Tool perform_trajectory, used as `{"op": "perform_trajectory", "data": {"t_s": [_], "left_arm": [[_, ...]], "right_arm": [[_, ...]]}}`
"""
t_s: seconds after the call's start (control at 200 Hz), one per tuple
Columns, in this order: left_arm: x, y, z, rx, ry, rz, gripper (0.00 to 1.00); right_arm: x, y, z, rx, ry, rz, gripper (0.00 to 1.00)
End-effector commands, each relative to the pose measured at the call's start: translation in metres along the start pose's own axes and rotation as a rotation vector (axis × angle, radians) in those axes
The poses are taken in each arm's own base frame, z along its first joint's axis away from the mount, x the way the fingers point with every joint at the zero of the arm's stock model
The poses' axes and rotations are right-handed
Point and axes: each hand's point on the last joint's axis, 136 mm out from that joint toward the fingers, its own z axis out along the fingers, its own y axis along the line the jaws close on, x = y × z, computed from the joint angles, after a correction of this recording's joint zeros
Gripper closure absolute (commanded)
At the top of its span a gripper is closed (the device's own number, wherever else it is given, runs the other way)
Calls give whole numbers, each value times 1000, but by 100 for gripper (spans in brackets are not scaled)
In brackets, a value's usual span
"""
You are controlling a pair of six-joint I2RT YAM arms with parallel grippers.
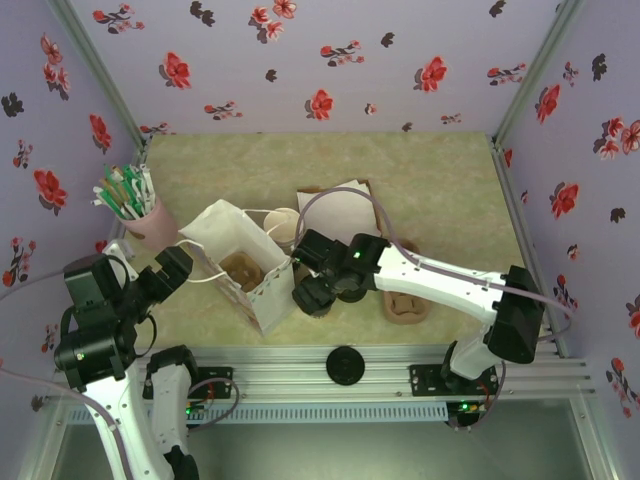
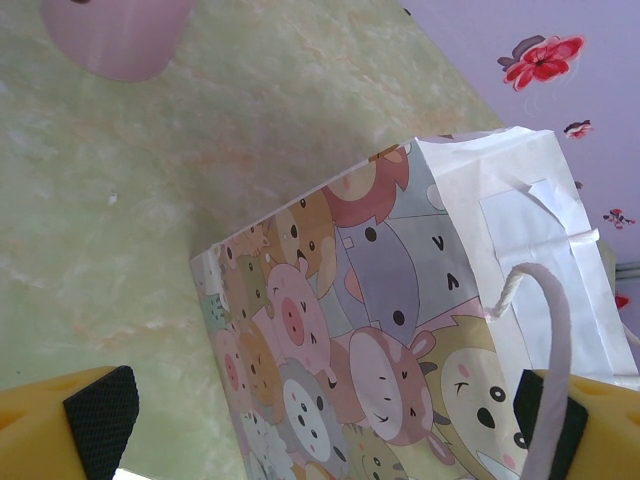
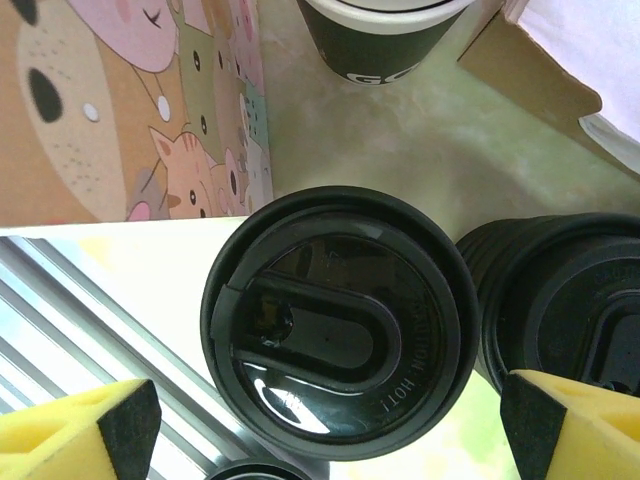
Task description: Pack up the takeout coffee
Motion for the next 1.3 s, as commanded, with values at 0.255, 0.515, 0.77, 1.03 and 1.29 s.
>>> {"op": "perform_trajectory", "data": {"t_s": [0.255,0.515,0.77,1.03,1.29], "left_arm": [[-1,1,-2,-1,-24,9,1],[-2,1,-2,-2,-26,9,1],[-2,0,-3,-1,-25,8,1],[-1,1,-2,-2,-23,6,1],[-1,1,-1,-2,-23,5,1]], "right_arm": [[0,4,18,12,38,-6,13],[3,5,26,13,58,-3,17],[7,3,30,27,80,-4,22],[17,2,17,47,87,-11,24],[35,-8,6,60,96,12,24]]}}
